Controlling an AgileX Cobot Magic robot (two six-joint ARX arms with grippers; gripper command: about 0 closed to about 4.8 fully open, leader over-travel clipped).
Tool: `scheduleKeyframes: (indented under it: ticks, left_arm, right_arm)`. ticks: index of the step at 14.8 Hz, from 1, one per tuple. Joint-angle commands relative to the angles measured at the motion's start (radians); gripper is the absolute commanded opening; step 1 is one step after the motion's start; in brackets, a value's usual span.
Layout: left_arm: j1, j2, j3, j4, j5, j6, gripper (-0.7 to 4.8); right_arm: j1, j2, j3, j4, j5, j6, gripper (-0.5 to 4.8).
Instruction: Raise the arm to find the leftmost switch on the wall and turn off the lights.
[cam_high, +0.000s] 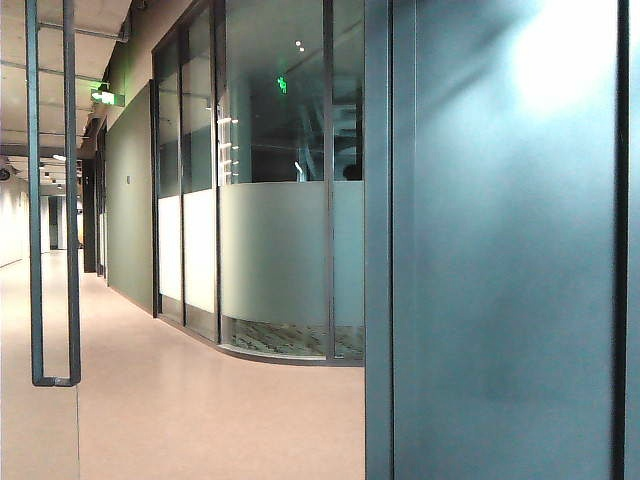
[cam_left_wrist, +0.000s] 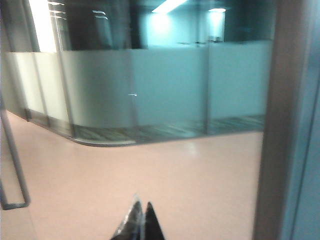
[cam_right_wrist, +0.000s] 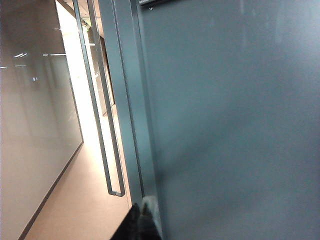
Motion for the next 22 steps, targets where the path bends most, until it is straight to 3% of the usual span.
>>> scheduleKeyframes:
  ticks: [1,3,5,10,12,22]
  left_arm:
    - [0.235,0.002,-0.002,-0.026,0.074,-0.022,-0.05]
    - [0.334,-0.011,-0.051,-0.071,0.072,-0.022,-0.05]
    - [0.341,-0.060,-0.180,-0.046,0.075,-0.021,-0.05]
    - [0.315,-0.205,-0.607,0.263,0.143,-0.130,-0.05]
    - [0.309,-0.253,-0.717,0.301,0.143,-0.158,-0.05]
    - [0.316,-0.321,-0.875,0.389,0.137,-0.161,-0.05]
  right_arm:
    - [0.000,0.000,0.005,0.016,-0.002,-0.002,-0.01]
    - [0.000,0.000,0.004,0.016,-0.001,-0.002,-0.01]
    - [0.000,0.000,0.004,0.017,-0.001,-0.002,-0.01]
    - [0.000,0.000,0.004,0.016,-0.001,-0.002,-0.01]
    - [0.000,0.000,0.004,0.016,-0.001,-0.002,-0.01]
    - [0.000,0.000,0.004,0.016,-0.001,-0.002,-0.01]
